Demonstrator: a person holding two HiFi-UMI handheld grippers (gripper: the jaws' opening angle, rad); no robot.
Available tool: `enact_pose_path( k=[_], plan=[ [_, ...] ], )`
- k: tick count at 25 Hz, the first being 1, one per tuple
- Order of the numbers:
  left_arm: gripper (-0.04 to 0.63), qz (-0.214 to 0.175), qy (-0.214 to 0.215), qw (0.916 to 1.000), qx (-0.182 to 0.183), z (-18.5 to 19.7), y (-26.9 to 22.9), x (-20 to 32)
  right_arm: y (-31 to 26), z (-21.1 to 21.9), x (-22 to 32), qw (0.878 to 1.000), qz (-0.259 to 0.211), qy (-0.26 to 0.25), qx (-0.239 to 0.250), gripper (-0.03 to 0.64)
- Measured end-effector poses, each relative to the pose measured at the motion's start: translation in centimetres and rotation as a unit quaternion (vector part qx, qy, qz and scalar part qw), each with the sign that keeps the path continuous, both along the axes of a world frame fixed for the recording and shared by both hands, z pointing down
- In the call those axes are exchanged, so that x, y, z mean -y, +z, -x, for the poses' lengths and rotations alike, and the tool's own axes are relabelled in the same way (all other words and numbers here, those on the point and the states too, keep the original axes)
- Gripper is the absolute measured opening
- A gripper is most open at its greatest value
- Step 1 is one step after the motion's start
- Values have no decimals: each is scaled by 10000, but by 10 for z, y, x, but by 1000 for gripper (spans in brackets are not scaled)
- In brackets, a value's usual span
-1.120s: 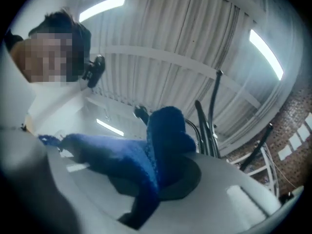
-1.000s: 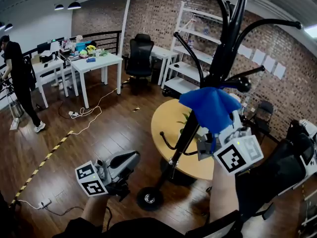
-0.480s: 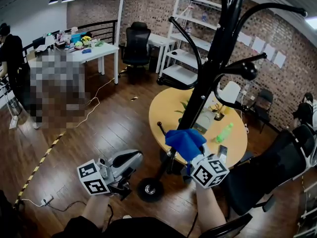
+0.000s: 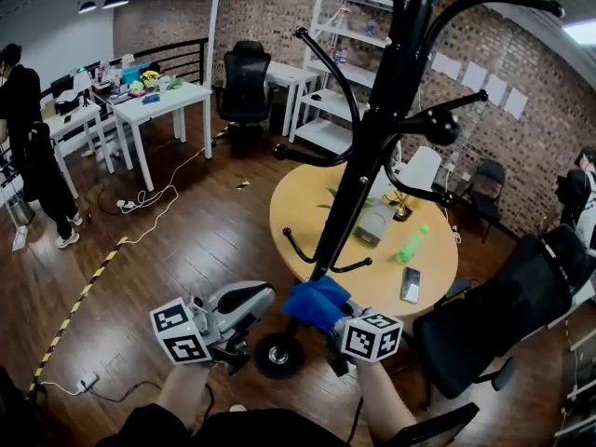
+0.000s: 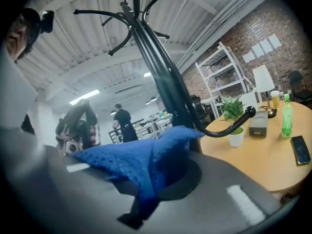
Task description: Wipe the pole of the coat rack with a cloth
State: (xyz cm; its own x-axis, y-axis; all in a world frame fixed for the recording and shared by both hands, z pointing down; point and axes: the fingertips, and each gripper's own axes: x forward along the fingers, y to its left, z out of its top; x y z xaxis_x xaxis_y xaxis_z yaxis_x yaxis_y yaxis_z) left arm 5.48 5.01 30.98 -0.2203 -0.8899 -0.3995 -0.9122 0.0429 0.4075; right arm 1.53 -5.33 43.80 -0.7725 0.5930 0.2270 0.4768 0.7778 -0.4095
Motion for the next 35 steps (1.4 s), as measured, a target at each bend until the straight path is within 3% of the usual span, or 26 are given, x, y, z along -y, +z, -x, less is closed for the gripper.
enact_pose_path(
  k=[4,10,12,16,20,27,31,35],
  plan=[
    [2,65,-18,9999,104,5,-4,4,-8,-21,-17,9985,-214,-506,-73,27],
    [2,26,-54,9999,137,10,-5,9,1,34,7,9978,-563,281,206,28],
    [2,11,-57,9999,158,11,-6,10,-19,39,6,9974,-515,232,444,28],
    [2,-13,-69,9996,260,14,-11,9,-100,39,4,9886,-245,290,1456,27],
    [2,-82,-102,9990,426,10,-20,8,-197,35,6,9658,-161,284,2573,28],
    [2,-167,-181,9972,707,8,-41,7,-353,5,5,9100,-331,368,4117,28],
    [2,-170,-261,9964,789,8,-46,6,-390,-38,-25,8874,-231,-303,4594,28],
    [2,-144,-271,9960,839,5,-46,4,-410,-95,-52,8501,21,-993,5172,27]
  ],
)
